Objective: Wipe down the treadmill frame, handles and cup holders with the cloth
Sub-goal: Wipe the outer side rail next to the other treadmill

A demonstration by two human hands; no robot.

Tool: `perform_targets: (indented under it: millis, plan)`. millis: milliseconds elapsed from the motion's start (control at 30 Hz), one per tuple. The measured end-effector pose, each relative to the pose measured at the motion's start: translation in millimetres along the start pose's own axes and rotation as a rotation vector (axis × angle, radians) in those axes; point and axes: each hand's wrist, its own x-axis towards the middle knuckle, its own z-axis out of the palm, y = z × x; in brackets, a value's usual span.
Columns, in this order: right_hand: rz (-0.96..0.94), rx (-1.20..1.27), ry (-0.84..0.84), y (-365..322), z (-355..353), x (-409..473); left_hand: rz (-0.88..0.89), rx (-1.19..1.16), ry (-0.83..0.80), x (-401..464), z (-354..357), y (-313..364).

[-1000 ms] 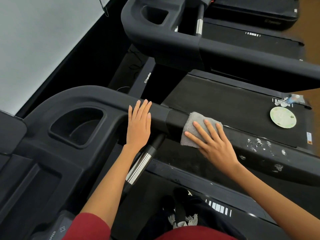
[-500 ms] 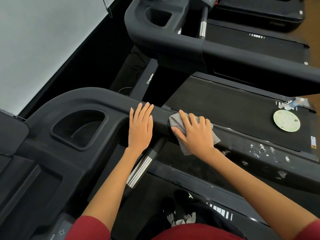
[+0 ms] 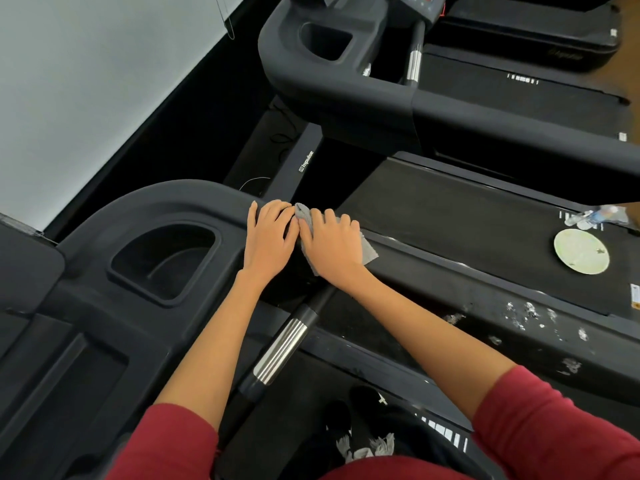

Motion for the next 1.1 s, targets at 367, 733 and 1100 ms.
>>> perform_targets:
  millis: [367, 733, 1100]
  plan:
    - [-0.534, 0.177, 0.072, 83.4, 1.2, -49.0, -0.096, 0.065, 0.031, 0.9, -6.1, -14.3]
    - [-0.084, 0.035, 0.062, 27.1, 7.4, -16.2, -0.138, 0.040, -0.037, -3.3, -17.5, -32.6]
    - [-0.439, -0.155, 0.069, -15.4, 20.4, 5.3, -0.106, -0.105, -0.031, -7.9, -21.6, -40.1]
